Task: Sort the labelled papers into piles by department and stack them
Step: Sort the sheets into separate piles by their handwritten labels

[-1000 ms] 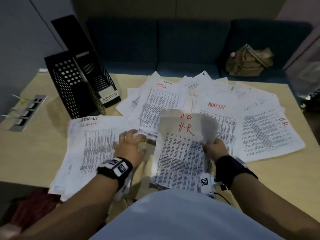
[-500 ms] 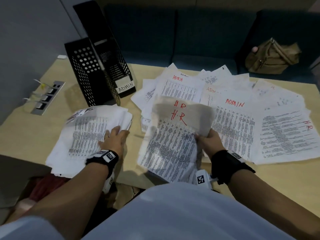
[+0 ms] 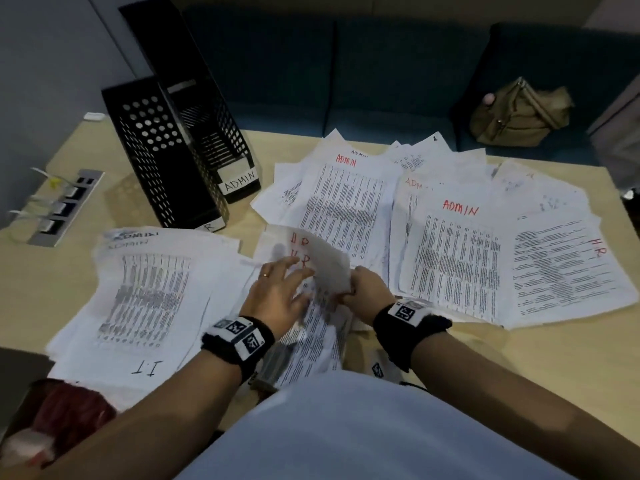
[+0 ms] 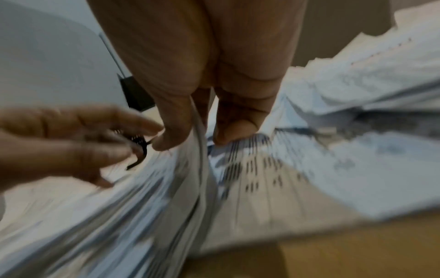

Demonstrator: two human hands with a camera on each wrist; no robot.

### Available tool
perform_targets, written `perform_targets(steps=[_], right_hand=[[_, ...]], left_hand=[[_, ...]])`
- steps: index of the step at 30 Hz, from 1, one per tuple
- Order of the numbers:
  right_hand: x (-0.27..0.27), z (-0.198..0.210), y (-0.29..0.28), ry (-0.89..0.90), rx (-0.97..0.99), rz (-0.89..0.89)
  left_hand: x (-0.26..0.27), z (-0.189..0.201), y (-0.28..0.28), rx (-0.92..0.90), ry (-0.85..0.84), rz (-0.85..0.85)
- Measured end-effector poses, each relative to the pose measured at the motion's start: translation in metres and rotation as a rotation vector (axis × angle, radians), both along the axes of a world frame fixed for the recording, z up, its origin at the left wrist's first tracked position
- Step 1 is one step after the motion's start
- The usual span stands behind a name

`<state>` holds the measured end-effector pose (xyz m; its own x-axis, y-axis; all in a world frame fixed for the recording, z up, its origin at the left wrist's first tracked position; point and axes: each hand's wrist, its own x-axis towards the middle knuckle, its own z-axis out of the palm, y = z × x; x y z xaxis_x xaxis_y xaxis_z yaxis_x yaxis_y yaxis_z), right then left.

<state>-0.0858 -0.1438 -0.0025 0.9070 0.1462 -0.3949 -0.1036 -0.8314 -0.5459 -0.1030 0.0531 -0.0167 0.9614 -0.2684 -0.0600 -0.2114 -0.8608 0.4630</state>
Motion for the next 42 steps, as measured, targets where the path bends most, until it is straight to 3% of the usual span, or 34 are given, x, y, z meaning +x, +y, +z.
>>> perform_targets(steps=[3,5,7,10,14,17,19,22,25,28,30,34,37,42], right_hand=[[0.006,0.006,-0.027,-0.242,-0.004,-0.159],[0.006,0.004,-0.057,-0.336,-0.162,-0.315],[0.002,-0.005,-0.089,-0.126,-0.3,-0.378],[-0.012,-0.023,-0.113,0.168,-0.389,-0.245],[-0.013,-0.024,-0.12,0.121,-0.365,-0.207],[-0.013,-0.013,-0.132,-0.051,-0.164,-0.253],[-0.019,-0.002,-0.142,-0.146,-0.062,-0.391],[-0.028,0.009,-0.156,-0.25,0.034,-0.497],[-0.038,0.011,-0.153,-0.326,0.116,-0.361],[-0.048,0.012,-0.148,-0.396,0.203,-0.302],[-0.055,0.012,-0.147,-0.343,0.293,-0.296],[-0.06,0.016,-0.159,-0.135,0.412,-0.305],[-0.062,0.02,-0.172,-0.005,0.681,-0.42],[-0.062,0.008,-0.199,-0.361,0.58,-0.726]], left_hand=[[0.001,-0.005,-0.02,0.219,0.246,0.002],[0.0,-0.006,-0.025,0.267,0.267,0.043],[-0.001,-0.007,-0.027,0.281,0.249,0.056],[0.002,-0.008,-0.031,0.283,0.263,0.097],[0.014,0.002,-0.047,0.311,0.353,0.168],[0.023,0.014,-0.063,0.334,0.391,0.23],[0.028,0.023,-0.078,0.257,0.289,0.233],[0.031,0.041,-0.114,-0.15,0.233,0.211],[0.037,0.048,-0.158,-0.528,0.485,0.313],[0.045,0.036,-0.183,-0.754,0.681,0.471],[0.049,0.024,-0.19,-0.796,0.65,0.565],[0.047,0.013,-0.186,-0.688,0.555,0.646],[0.042,0.007,-0.172,-0.667,0.503,0.638],[0.044,-0.01,-0.154,-0.564,0.472,0.674]])
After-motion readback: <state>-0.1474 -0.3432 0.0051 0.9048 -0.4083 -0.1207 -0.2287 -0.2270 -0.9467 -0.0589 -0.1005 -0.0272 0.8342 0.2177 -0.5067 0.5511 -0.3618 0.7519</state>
